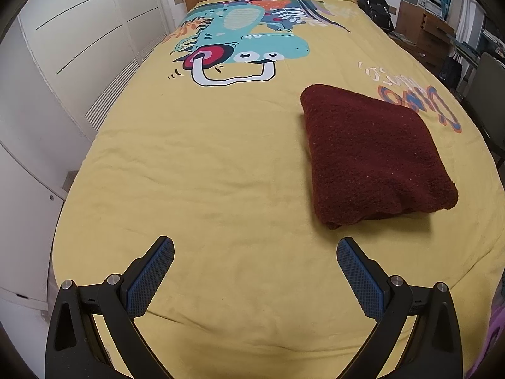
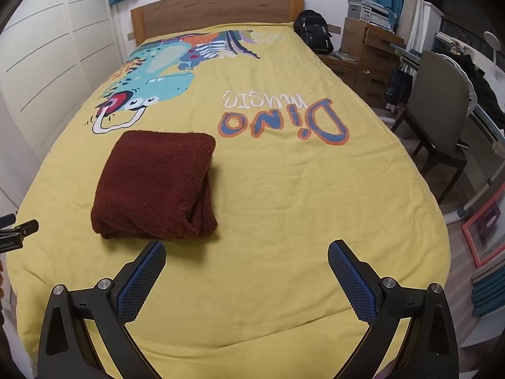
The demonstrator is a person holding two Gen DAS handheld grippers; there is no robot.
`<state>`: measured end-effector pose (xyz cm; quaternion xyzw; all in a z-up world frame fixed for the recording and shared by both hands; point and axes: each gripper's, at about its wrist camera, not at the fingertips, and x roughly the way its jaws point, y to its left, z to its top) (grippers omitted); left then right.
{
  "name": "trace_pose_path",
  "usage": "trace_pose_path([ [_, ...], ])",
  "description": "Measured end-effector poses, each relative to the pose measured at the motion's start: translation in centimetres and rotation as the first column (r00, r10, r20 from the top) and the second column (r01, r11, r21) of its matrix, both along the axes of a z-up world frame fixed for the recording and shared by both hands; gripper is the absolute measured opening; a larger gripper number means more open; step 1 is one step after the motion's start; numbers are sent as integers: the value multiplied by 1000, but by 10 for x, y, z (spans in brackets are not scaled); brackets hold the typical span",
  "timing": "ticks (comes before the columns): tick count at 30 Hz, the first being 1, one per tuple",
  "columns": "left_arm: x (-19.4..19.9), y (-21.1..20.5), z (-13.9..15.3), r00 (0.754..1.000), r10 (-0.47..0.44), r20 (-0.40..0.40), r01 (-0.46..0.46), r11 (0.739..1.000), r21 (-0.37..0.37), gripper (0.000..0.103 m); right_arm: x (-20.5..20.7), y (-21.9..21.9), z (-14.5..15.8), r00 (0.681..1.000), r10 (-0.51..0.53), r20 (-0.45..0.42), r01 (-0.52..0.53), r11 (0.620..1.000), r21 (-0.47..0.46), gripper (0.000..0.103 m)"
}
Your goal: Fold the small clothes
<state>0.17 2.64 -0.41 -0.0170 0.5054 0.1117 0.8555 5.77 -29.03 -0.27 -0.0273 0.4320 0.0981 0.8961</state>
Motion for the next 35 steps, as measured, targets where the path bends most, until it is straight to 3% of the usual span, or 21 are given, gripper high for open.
trace_pose_path([
  [35, 0, -10, 5, 999, -34, 10, 34, 999, 14, 102, 0, -4, 2, 1000, 12, -12, -12, 1000, -8, 102],
])
